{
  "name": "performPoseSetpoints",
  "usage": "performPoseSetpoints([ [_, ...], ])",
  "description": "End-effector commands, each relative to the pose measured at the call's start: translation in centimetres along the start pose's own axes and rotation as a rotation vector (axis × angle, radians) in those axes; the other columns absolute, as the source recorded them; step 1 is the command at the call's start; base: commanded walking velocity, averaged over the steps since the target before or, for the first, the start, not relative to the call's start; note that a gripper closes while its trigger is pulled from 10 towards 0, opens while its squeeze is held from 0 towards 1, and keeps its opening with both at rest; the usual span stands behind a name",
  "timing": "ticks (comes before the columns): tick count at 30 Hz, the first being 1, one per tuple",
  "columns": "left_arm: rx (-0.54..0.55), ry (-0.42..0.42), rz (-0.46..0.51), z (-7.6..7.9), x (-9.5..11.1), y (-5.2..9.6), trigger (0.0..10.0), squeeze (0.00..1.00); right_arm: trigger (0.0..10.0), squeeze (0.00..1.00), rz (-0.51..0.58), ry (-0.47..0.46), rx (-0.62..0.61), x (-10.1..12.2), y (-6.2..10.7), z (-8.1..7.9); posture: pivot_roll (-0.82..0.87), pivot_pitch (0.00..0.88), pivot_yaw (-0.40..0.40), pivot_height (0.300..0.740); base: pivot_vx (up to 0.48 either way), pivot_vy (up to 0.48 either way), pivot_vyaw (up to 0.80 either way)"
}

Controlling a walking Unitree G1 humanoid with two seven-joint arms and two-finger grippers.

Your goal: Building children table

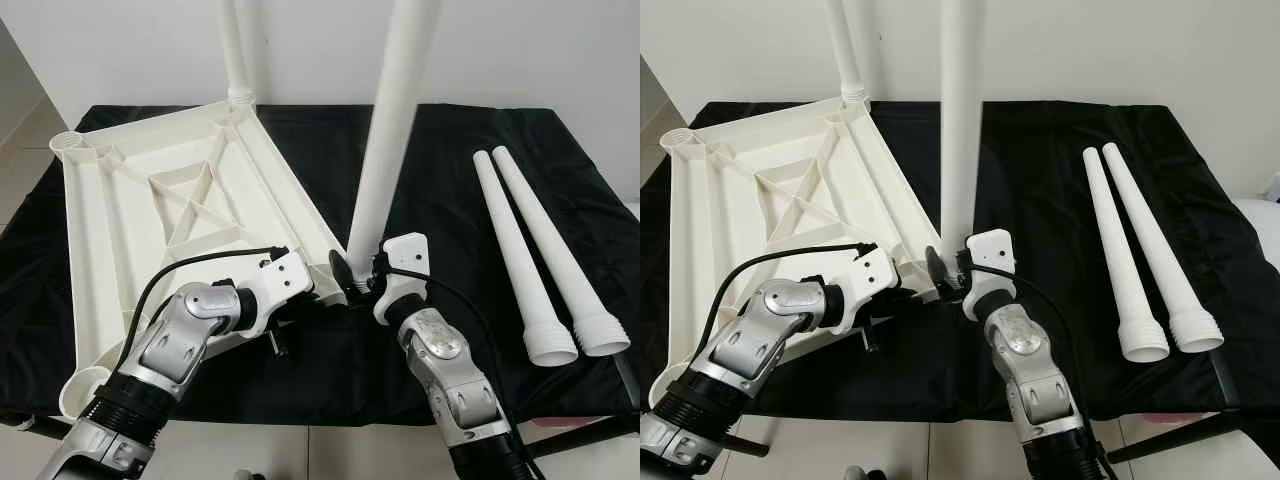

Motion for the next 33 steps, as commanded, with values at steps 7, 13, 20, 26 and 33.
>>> performPoseSetpoints([
  [7, 0.007, -0.004, 0.039, 0.0, 0.6, 0.0, 0.0, 0.0, 10.0, 0.0, 0.03, 0.026, 0.194, 1.2, -0.1, -0.7, 0.02, 0.161, 0.014, 0.74, 0.0, 0.0, 0.0],
  [13, 0.009, -0.004, 0.037, 0.0, 0.5, 0.1, 0.0, 0.0, 10.0, 0.0, 0.011, -0.02, 0.298, 1.3, 0.0, -0.9, 0.03, 0.163, 0.014, 0.74, 0.0, 0.0, 0.0],
  [20, 0.011, -0.004, 0.036, -0.1, 0.6, 0.1, 0.0, 0.0, 10.0, 0.0, 0.0, 0.0, 0.362, 1.3, -0.1, -0.4, 0.03, 0.163, 0.013, 0.74, 0.0, 0.0, 0.0],
  [26, 0.013, -0.003, 0.036, -0.1, 0.6, 0.2, 0.0, 0.0, 10.0, 0.0, -0.007, 0.047, 0.372, 1.5, -0.5, 0.5, 0.03, 0.162, 0.011, 0.74, 0.0, 0.0, 0.0],
  [33, 0.017, -0.003, 0.035, -0.2, 0.5, 0.2, 0.0, 0.0, 5.5, 0.0, -0.019, 0.052, 0.431, 1.6, -0.6, 0.6, 0.03, 0.16, 0.012, 0.74, 0.0, 0.0, 0.0],
])
Point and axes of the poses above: a point about 5 cm out from each wrist's last joint towards the gripper, its own y axis pointing back from the gripper into the wrist, its own x axis along the axis of the wrist's last joint, z = x × y, the point moved 2 cm from there along -y, pointing out of the wrist towards the gripper, and after that the axes turned 1 degree about -y, right-handed, at the moved point
